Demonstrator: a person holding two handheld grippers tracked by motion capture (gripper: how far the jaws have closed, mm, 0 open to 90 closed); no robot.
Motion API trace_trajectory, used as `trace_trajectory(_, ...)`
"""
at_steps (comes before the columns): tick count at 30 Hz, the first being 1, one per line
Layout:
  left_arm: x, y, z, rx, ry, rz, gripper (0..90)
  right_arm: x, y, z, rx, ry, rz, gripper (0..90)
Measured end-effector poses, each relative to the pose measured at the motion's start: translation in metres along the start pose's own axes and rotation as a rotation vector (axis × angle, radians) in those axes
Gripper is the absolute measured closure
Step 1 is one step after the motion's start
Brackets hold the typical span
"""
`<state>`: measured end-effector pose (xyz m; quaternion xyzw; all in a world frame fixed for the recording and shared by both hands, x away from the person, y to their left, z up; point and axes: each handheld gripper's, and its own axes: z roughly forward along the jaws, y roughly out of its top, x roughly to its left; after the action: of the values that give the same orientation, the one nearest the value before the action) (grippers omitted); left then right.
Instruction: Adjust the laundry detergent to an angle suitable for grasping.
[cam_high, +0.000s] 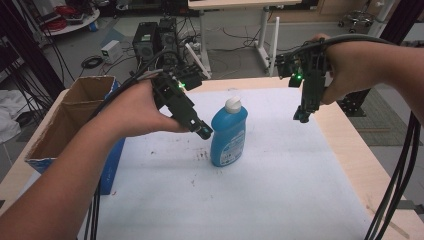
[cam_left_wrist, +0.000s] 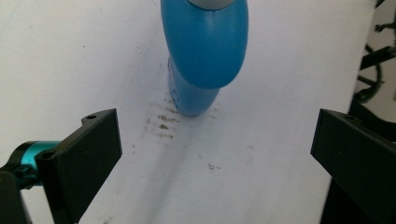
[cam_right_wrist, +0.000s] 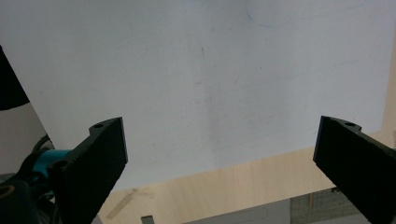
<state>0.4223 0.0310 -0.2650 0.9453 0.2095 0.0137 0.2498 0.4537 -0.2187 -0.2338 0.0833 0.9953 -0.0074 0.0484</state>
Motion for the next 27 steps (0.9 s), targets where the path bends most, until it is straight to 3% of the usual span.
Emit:
trace_trajectory(6,-0.004,0.005,0.011,-0.041,0.015,-0.015,1.7,0.000,-0.002,0.004,0.002,0.003,0.001,2.2)
trace_trajectory(27,-0.013,0.030,0.052,-0.045,0.091,-0.058,1.7,0.000,-0.007,0.006,-0.003,0.004,0.009,2.2)
